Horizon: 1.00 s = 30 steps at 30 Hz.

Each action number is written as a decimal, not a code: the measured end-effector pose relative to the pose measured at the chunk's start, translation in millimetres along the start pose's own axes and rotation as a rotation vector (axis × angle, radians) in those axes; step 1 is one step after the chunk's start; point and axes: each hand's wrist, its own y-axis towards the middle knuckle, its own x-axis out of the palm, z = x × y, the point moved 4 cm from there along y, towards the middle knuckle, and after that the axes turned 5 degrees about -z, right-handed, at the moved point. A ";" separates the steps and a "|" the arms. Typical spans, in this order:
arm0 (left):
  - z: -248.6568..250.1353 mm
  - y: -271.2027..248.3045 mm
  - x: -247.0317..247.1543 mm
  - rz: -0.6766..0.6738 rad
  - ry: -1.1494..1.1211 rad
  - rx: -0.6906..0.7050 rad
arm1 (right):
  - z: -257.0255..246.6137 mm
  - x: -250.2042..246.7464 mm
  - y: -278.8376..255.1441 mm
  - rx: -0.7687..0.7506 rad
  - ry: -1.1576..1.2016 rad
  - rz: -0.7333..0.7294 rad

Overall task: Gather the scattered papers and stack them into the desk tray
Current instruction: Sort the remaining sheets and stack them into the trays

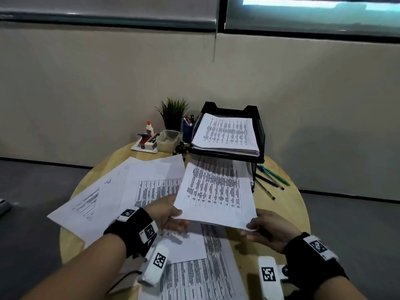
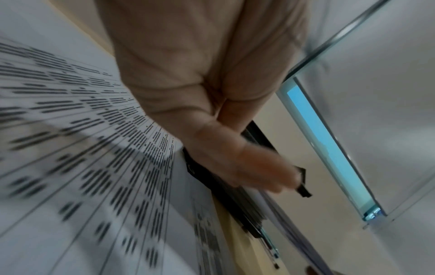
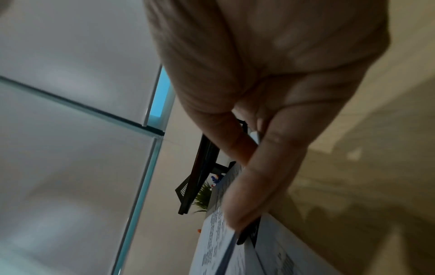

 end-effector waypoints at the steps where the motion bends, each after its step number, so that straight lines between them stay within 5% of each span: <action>1: 5.3 6.8 -2.0 0.015 0.015 0.002 | -5.2 -0.8 2.1 -0.006 -0.005 0.023; 12: 68.7 107.9 -19.2 0.303 -0.022 0.133 | -69.9 -29.9 86.7 -0.188 0.156 0.317; 18: 86.2 145.7 -31.2 0.489 0.160 0.209 | -87.5 -47.0 121.3 -0.248 0.198 0.368; 23: 76.7 158.9 -45.6 0.701 0.574 0.121 | -77.8 -58.6 139.8 -0.164 0.023 0.486; 30: 78.3 140.6 -42.5 0.689 0.815 0.107 | -81.3 -62.1 120.6 -0.104 -0.352 0.593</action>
